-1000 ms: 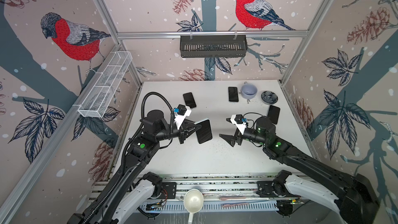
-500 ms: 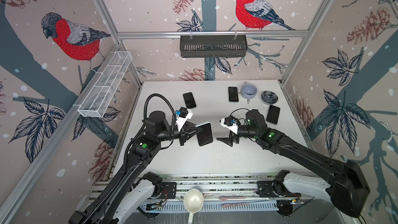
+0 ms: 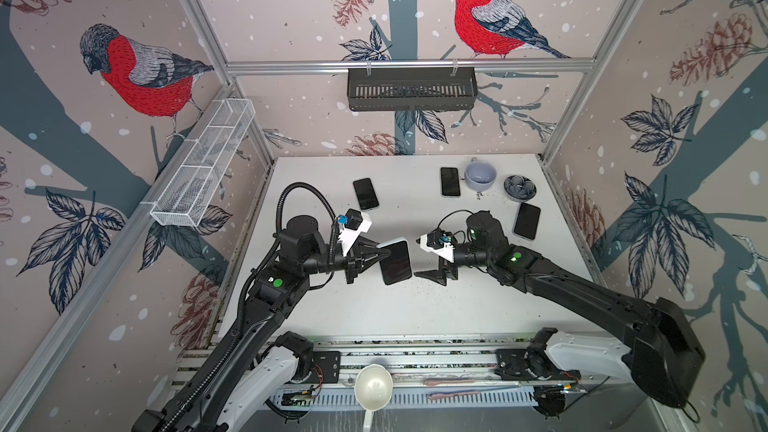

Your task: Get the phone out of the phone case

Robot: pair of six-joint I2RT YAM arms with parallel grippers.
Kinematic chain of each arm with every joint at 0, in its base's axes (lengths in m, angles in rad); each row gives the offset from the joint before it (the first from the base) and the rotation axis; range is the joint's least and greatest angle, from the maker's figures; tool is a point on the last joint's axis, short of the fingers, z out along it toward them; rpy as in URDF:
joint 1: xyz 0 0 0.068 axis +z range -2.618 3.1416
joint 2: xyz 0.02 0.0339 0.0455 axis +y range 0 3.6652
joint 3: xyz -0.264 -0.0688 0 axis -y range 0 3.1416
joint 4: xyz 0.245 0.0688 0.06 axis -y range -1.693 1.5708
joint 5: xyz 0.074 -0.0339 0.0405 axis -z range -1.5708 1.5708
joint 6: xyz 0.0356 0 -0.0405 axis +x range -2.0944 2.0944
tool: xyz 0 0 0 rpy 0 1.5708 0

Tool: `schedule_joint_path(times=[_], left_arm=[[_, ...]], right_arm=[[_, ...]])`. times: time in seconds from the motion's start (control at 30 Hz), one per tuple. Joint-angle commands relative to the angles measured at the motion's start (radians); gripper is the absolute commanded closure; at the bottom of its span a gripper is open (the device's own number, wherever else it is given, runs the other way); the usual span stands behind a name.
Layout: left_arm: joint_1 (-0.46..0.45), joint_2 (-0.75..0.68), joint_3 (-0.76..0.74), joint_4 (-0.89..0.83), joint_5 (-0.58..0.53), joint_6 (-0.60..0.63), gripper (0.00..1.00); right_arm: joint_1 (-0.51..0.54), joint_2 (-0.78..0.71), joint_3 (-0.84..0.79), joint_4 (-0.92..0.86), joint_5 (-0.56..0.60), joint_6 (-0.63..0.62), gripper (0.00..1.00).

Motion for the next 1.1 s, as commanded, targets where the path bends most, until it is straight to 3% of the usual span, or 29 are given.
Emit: schedule_joint_path(times=[0.0,0.53,1.07], left_arm=[[0.002,-0.010,-0.004,0.056,0.035,0.026,1.00],[0.003,-0.022,-0.007,0.061,0.026,0.023,1.00],[0.002,-0.020,-0.008,0.064,0.022,0.020,1.00]], right_arm=[[0.005,0.017,0.021,-0.005,-0.038,-0.019,0.15],[0.029,0.036,0.032,-0.053,-0.146,-0.032,0.22],[0.049,0.091,0.051,-0.059,-0.161,-0.032,0.41]])
